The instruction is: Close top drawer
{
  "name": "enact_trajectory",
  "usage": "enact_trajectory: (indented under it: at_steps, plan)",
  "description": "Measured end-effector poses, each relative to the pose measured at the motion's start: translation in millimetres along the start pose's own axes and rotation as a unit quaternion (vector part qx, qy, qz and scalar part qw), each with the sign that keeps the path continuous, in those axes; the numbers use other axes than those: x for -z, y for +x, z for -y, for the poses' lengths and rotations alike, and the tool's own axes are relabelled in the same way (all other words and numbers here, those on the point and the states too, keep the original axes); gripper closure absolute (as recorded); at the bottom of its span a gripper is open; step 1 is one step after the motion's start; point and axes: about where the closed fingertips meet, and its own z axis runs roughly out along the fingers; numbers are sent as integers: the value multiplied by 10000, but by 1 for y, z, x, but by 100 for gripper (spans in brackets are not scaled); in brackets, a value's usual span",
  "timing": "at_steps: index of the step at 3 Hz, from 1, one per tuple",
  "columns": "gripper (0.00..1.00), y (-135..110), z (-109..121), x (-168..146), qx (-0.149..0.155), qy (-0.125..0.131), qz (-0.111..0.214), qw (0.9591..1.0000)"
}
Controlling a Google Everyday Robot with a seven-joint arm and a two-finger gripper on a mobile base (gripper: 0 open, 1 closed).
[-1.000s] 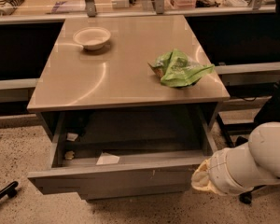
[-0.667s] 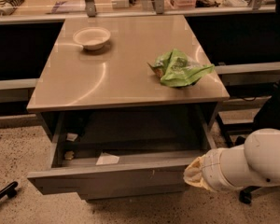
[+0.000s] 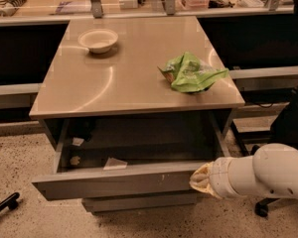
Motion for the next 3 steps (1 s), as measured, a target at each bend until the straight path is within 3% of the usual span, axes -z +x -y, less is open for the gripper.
enact_trajectory:
  at_steps: [2,3]
  plan:
    - [100,7,37,7,-21,771,349,9964]
    - [100,7,83,9,90,1132,413,9927]
